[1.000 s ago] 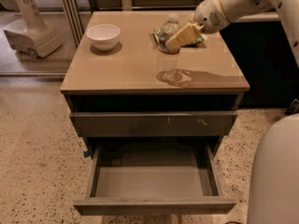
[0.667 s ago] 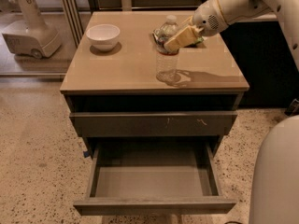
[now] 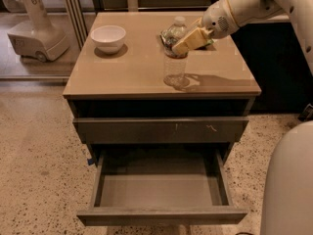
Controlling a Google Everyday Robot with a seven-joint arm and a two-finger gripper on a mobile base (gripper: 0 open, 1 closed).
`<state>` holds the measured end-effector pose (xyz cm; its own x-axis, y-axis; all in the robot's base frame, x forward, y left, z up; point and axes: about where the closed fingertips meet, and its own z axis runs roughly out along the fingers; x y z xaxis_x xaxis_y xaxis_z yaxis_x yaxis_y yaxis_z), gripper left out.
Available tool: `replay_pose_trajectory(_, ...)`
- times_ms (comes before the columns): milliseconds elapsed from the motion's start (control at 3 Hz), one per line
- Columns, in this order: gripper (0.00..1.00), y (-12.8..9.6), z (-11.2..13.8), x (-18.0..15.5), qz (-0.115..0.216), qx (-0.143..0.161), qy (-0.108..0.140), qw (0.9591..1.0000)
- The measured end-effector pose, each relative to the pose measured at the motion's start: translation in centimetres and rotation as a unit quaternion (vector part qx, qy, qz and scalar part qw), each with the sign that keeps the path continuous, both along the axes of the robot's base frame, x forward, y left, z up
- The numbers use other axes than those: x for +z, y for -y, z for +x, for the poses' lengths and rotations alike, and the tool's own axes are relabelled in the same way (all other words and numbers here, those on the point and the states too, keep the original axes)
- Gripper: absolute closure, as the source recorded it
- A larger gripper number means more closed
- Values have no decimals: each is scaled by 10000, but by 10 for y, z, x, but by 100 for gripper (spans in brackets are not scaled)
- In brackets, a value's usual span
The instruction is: Pick water bottle from middle drawer and place on counter
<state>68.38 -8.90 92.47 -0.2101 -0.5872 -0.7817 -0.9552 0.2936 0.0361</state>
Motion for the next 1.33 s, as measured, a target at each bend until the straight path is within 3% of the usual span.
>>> replay_pose_trajectory(667, 3, 0, 0, 0, 0, 0, 0, 10000)
replay_pose_trajectory(1333, 0, 0, 0, 0, 0, 1, -1, 10000)
